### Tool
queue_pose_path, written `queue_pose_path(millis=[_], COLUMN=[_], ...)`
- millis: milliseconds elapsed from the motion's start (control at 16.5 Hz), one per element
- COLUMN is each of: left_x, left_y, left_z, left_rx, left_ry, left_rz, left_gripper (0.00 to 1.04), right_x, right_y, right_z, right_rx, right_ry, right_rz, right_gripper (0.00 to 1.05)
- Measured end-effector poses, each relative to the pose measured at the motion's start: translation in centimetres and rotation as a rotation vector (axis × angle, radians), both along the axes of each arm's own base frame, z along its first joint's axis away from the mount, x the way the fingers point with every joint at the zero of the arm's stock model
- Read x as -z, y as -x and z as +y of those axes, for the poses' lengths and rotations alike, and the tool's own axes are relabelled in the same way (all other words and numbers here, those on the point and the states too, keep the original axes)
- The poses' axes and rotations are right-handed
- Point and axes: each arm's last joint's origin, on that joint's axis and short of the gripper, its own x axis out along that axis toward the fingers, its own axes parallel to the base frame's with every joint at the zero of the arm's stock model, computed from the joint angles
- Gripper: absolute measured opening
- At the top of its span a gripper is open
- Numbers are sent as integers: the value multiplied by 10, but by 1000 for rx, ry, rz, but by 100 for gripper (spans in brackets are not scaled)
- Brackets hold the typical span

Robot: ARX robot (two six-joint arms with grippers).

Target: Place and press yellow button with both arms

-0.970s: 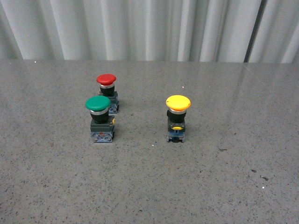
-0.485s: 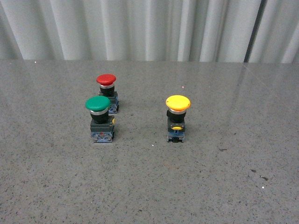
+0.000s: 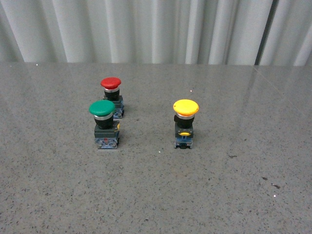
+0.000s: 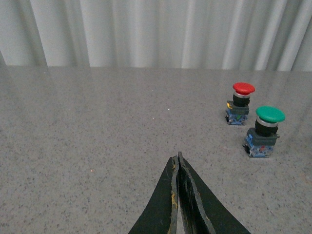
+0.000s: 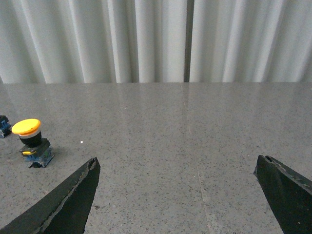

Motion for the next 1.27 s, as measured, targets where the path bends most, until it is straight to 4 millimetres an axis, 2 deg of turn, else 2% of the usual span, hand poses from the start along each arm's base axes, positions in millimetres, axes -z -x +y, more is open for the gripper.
queue_pose_path(millis=[121, 424, 485, 848, 1030, 1091, 1212, 1273], left_x=[-5, -3, -3, -3, -3, -3, -3, -3], left_y=[4, 4, 4, 4, 4, 4, 4, 4], left_z=[0, 0, 0, 0, 0, 0, 0, 0], left_rx=[-6, -3, -3, -3, -3, -3, -3, -3], left_ry=[0, 0, 1, 1, 1, 1, 1, 0], left_rz=[-55, -43, -43, -43, -43, -43, -43, -43], left_gripper=[2, 2, 5, 59, 91, 98, 98, 98], right_x=[0, 0, 0, 0, 0, 0, -5, -25], right_y=[0, 0, 0, 0, 0, 0, -7, -17], right_z=[0, 0, 0, 0, 0, 0, 2, 6], right_rx=[-1, 0, 0, 0, 0, 0, -9, -38], right_ry=[0, 0, 0, 0, 0, 0, -39, -41], right_rz=[-2, 0, 0, 0, 0, 0, 38, -1], right_gripper=[98, 98, 98, 98, 98, 98, 98, 98])
